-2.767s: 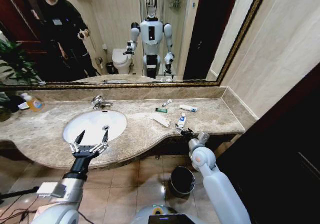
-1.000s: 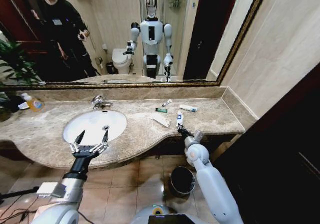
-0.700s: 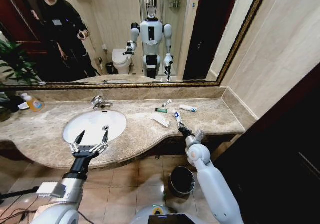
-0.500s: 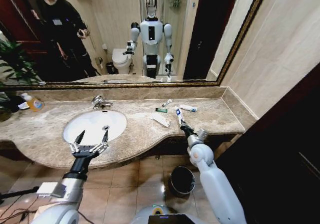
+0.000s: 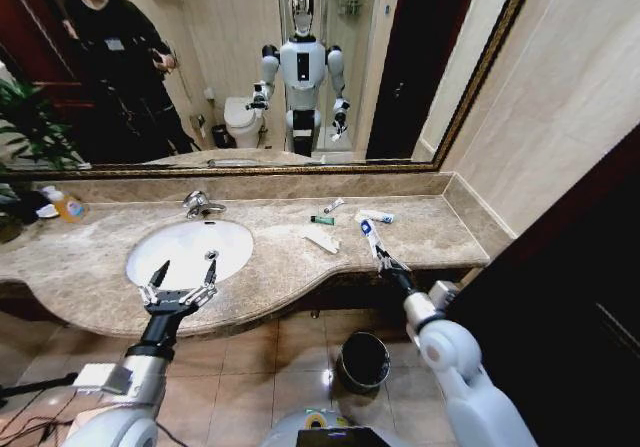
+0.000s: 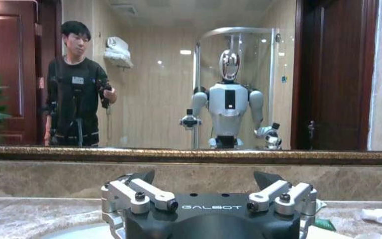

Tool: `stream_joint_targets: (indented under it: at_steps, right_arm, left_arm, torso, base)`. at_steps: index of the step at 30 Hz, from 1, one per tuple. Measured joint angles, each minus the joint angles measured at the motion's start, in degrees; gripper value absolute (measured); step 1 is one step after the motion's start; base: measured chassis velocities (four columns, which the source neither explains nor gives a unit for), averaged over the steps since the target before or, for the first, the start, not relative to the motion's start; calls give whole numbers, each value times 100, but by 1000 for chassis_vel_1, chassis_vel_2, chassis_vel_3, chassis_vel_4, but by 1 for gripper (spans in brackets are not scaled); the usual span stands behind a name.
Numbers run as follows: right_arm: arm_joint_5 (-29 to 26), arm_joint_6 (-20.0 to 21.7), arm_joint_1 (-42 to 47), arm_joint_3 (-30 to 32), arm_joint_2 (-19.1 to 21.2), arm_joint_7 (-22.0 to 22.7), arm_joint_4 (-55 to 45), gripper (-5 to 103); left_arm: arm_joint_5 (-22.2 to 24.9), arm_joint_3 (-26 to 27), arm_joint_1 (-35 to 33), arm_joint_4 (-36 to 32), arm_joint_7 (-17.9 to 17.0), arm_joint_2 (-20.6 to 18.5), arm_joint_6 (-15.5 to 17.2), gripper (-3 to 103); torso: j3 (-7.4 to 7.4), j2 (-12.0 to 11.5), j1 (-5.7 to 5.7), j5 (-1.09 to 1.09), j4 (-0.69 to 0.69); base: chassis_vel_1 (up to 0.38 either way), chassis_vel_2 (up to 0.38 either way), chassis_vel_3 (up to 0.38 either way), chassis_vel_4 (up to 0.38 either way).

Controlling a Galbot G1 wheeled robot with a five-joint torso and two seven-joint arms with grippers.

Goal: Pick up the trash from the sink and place it in the trash bin.

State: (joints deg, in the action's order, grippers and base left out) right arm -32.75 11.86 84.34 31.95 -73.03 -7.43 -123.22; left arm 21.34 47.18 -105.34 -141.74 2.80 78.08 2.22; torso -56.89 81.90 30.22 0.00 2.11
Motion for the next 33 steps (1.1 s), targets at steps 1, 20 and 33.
stream_joint_targets:
  at_steps: [1, 20, 33]
  right_arm:
    - [0, 0, 0, 0, 0, 0, 0, 0]
    - [2074, -1881, 1356, 281, -1088, -1168, 1355, 0]
    - [2910, -2383, 594, 176, -1221, -291, 3791, 0]
  left_arm:
    - [0, 0, 0, 0, 0, 0, 0, 100]
    - [0, 0, 0, 0, 0, 0, 0, 100]
    - [0, 0, 0, 0, 0, 0, 0, 100]
  torso:
    - [0, 0, 0, 0, 0]
    - [0, -1, 0, -1, 0]
    - [-1, -1, 1, 0, 0]
  base:
    - [0, 0, 0, 0]
    - [0, 0, 0, 0]
    - [0, 0, 0, 0]
